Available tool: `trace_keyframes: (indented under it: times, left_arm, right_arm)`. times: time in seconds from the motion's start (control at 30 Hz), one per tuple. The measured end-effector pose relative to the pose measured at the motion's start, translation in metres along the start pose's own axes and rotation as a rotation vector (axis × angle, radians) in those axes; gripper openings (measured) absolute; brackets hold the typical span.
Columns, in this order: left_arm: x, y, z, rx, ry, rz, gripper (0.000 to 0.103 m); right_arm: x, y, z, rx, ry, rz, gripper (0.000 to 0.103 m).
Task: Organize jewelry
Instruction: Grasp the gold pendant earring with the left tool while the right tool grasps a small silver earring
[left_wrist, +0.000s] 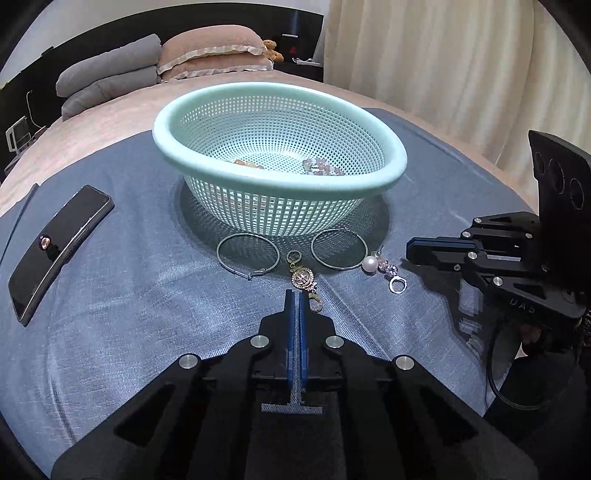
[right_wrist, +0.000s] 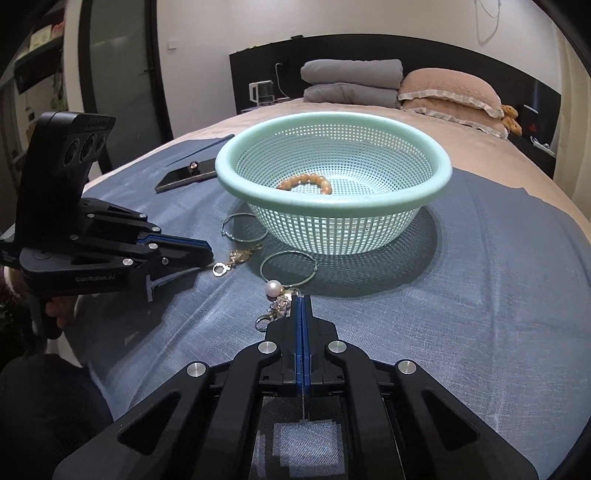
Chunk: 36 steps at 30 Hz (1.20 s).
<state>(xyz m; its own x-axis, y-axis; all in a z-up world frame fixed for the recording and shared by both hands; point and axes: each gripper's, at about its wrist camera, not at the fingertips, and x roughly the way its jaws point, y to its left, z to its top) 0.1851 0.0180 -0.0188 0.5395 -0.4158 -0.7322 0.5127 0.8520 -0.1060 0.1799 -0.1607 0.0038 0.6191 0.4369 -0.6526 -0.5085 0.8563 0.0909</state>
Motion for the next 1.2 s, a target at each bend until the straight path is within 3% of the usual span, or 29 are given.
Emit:
trace_keyframes:
  times: [0.03,0.1,0.2,0.3,0.37,0.43,0.5,0.57,0.6,0.63,0.7,0.73,0.83,1.03,1.2]
  left_arm:
    - [0.000,0.000,-0.001,-0.002,-0.004,-0.003,0.003]
    - [0.001,0.001,0.001,-0.013,-0.003,-0.005,0.018]
    - [0.001,0.004,0.005,-0.026,-0.015,-0.011,0.031]
    - [0.002,0.004,0.006,-0.014,-0.016,-0.010,0.033]
    - [0.004,0.002,0.010,0.009,-0.011,0.001,0.033]
    - [0.005,0.001,0.012,0.016,-0.010,-0.002,0.040]
    - [0.006,0.000,0.013,0.016,-0.015,-0.006,0.047]
    - [0.009,-0.001,0.014,0.022,-0.015,0.004,0.047]
    - [0.011,-0.002,0.014,0.029,-0.010,0.015,0.045]
    - [0.014,-0.004,0.013,0.038,-0.009,0.031,0.040]
    - [0.017,-0.006,0.014,0.055,0.005,0.041,0.015]
    - [0.016,-0.005,0.014,0.051,0.009,0.026,0.013]
    - [0.013,-0.004,0.012,0.050,0.010,0.022,0.013]
    - [0.003,0.000,0.006,-0.001,0.012,0.000,0.013]
    - [-0.011,0.006,-0.001,-0.063,0.006,-0.010,0.013]
  right_arm:
    - [-0.001,0.000,0.000,0.003,-0.006,0.006,0.001]
    - [-0.002,0.002,0.001,-0.001,-0.020,0.021,0.004]
    - [-0.001,0.009,0.001,-0.045,-0.021,0.018,0.005]
    - [0.005,0.013,0.001,-0.066,0.007,0.018,0.007]
    - [0.006,0.014,0.000,-0.069,0.010,0.022,0.016]
    - [0.003,0.016,-0.001,-0.077,-0.006,0.015,0.036]
    - [0.004,0.017,-0.002,-0.084,-0.008,0.006,0.041]
    - [0.009,0.016,-0.002,-0.086,0.017,0.001,0.039]
    - [0.013,0.016,-0.001,-0.088,0.034,0.000,0.030]
    - [0.015,0.018,-0.002,-0.092,0.043,-0.007,0.022]
    - [0.015,0.019,-0.003,-0.094,0.044,-0.012,0.012]
    - [0.015,0.018,-0.003,-0.093,0.045,-0.011,0.008]
    - [0.013,0.018,-0.004,-0.094,0.047,-0.015,0.002]
    - [0.002,0.013,-0.007,-0.073,0.046,-0.019,0.002]
    - [-0.020,0.008,-0.008,-0.037,-0.006,-0.045,0.002]
